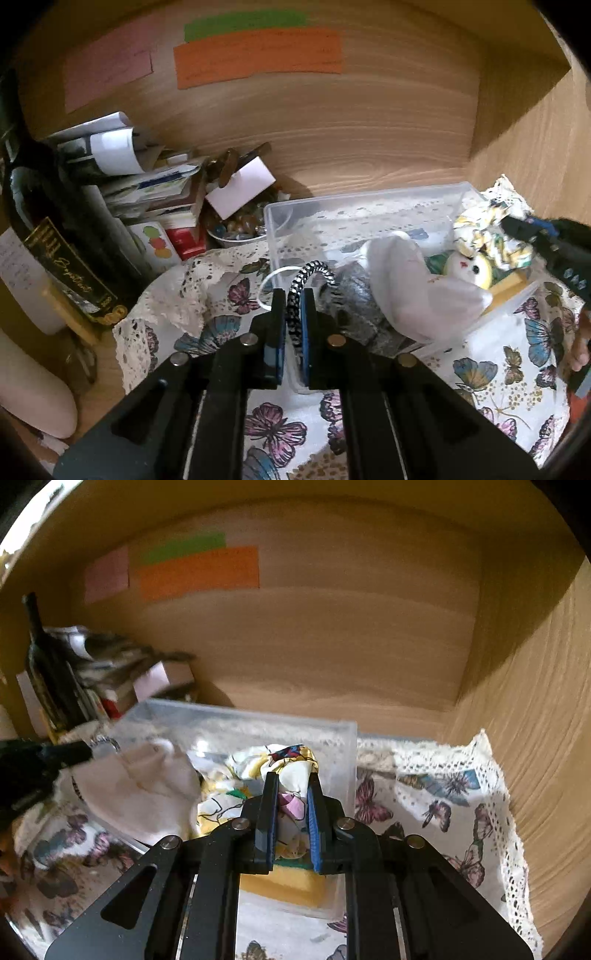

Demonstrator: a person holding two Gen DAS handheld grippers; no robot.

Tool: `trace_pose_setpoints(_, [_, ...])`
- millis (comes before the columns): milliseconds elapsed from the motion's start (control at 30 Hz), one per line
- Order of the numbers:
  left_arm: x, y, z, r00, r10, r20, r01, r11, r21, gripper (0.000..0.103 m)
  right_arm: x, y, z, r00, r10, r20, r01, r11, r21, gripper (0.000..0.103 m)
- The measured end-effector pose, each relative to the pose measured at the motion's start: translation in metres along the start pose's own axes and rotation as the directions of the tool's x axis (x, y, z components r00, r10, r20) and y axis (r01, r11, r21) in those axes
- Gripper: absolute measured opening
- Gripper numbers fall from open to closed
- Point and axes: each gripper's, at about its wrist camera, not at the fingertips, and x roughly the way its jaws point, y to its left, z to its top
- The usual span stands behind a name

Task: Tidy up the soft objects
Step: 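Drop the bracelet into the box with left while right drops the scrunchie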

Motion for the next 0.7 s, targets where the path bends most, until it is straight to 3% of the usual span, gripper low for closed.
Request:
trace_pose_setpoints(133, [0.000,-0.001,0.001,1.000,-0.010,-0.003,0.010,1.000,-0.001,0.011,0.006,0.002,-0.004,1.000,-0.005,-0.027,0.005,1.000,-0.021,0.017])
trace_pose_setpoints(300, [-0.007,0.000,0.002,1.000,-0.029,-0.001,0.029,0.999,-0.013,0.013,0.000,0.007,-0.004,0.999,-0.049,-0.002,0.049,0.998,-0.042,0.042])
trace_pose_setpoints(433, [-0.019,0.000,0.003,0.999,-0.046,0.019,0.046,0.999,-0.012,0.016,-0.014,0.007,0.001,0.998,-0.046,0.039,0.048,0.998,-0.040,0.043])
trace_pose_setpoints(700, [-0.066,-0.002,0.002,0.990,-0.068,0.123,0.071,0.997,-0.019,0.046,-0.052,0.017,0.005,0.993,-0.004,0.117,0.010,0.999,-0.049,0.043])
